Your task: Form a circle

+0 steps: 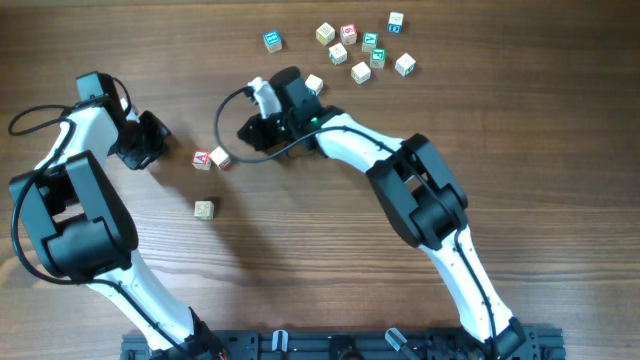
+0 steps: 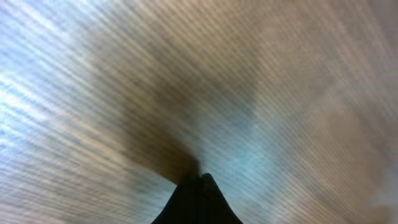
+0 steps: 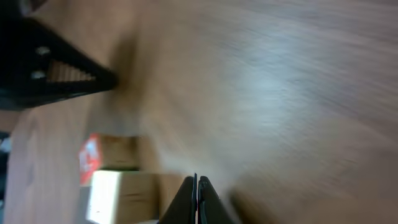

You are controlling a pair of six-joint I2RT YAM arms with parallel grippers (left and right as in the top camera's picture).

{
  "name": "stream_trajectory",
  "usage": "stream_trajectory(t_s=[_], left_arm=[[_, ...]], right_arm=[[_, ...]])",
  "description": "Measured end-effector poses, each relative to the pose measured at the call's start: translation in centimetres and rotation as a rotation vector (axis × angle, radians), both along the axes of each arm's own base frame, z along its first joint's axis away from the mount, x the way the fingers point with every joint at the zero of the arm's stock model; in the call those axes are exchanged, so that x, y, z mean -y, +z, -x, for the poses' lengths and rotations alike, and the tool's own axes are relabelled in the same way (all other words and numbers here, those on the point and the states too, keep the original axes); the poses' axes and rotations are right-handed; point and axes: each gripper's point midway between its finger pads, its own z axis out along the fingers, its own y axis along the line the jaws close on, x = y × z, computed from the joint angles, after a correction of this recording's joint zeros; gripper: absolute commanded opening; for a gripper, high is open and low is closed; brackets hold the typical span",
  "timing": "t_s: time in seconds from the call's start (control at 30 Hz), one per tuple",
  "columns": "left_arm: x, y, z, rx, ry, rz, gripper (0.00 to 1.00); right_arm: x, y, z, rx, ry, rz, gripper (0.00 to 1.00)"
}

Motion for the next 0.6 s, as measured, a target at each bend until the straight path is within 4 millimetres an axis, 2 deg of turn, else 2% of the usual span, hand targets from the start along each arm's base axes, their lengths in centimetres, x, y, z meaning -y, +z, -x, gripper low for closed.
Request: stream_trajectory(t_s=[0.1,0.2,0.4,0.47,0.6], left_arm=[[0.8,0.5,-1.2,0.057,-0.024,0.038,0.04],[3.4,1.1,-2.5,0.127,-0.144,0.074,0.04],[9.2,1.1,-2.9,0.149,-0.386,0.058,0.04],[9.8,0.9,-2.6,0.127,-0.425,0.024,0.04],[9.6,0.3,-1.4,0.066,-0.453,-0.017,0.04]], right_arm=[[2.1,-0.8,-1.6,-0.032,-0.077,0.04,0.04],[4.1,-1.1,-3.2,-0.046,-0.143,0.062,0.04],[4.7,-1.1,-3.9,-0.041,-0.191,0.099,0.04],[4.7,-1.1,-3.9,-0.04,-0.194,0.102,0.04],[4.7,-1.1,-3.9,-0.04,-0.194,0.103,0.04]])
